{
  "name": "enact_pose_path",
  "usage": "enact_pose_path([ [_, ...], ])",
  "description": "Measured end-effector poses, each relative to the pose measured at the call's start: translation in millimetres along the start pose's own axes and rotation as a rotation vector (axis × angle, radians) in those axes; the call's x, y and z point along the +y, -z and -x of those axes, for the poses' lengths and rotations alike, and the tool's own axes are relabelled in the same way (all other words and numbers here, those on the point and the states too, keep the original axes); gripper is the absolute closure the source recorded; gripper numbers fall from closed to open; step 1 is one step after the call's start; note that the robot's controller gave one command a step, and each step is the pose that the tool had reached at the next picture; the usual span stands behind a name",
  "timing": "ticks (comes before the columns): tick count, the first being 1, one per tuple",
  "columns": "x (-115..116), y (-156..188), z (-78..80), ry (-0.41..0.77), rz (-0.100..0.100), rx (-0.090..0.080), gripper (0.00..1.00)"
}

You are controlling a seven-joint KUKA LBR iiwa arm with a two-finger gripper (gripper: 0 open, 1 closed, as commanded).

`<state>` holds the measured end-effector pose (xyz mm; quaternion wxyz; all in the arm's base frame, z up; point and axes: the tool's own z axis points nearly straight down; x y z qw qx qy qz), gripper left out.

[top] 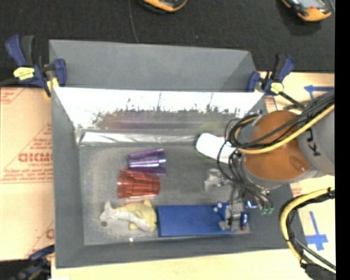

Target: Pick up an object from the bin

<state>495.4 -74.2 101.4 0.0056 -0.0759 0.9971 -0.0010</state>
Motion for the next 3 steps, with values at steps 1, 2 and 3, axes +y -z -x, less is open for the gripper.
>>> enact_pose_path([
  [1,43,-2,-7.5,0.156,0.002,0.003,0.0],
  [2,-2,-23,-9.3,-0.098,-0.005,-0.014,1.0],
  [3,-2,-23,-9.3,-0.096,-0.005,-0.014,1.0],
])
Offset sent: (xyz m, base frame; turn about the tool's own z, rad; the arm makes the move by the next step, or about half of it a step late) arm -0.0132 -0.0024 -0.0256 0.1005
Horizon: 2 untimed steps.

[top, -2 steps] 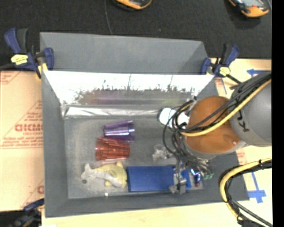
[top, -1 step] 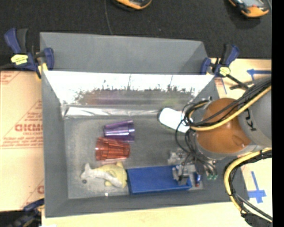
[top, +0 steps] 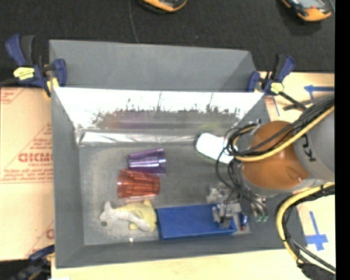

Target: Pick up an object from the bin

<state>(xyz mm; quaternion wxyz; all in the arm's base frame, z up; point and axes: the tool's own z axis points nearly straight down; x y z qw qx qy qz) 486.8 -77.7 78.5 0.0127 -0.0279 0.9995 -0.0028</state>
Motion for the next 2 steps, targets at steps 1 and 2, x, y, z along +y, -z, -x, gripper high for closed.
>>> enact_pose_path([
  [1,-5,72,-2.5,-0.012,0.002,0.01,1.0],
  [2,-11,129,15.2,0.011,0.0,0.003,1.0],
])
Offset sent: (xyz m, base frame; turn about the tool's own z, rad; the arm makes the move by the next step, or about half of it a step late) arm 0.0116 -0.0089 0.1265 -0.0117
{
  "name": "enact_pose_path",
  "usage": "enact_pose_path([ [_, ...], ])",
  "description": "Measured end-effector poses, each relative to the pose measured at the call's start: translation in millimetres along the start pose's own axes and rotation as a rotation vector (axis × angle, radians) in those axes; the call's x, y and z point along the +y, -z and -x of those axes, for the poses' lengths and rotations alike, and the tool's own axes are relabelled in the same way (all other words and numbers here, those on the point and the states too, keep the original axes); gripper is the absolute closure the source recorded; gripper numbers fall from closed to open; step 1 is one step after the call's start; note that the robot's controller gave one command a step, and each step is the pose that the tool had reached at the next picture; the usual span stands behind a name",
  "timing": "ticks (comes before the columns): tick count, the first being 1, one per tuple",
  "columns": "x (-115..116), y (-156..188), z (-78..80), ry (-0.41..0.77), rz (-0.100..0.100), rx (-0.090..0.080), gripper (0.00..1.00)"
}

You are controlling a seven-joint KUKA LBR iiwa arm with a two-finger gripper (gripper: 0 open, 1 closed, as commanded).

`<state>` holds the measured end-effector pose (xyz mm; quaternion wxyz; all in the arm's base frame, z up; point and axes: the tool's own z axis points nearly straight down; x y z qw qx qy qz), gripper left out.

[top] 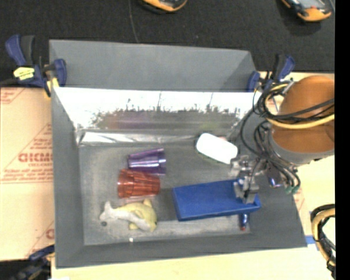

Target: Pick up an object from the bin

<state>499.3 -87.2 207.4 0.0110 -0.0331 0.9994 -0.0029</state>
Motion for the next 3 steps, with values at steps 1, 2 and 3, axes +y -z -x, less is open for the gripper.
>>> enact_pose_path([
  [1,-6,40,-2.0,-0.024,0.003,0.01,1.0],
  [2,-6,62,3.9,-0.02,-0.003,-0.012,1.0],
  [3,-15,27,-4.3,0.06,0.0,-0.003,1.0],
])
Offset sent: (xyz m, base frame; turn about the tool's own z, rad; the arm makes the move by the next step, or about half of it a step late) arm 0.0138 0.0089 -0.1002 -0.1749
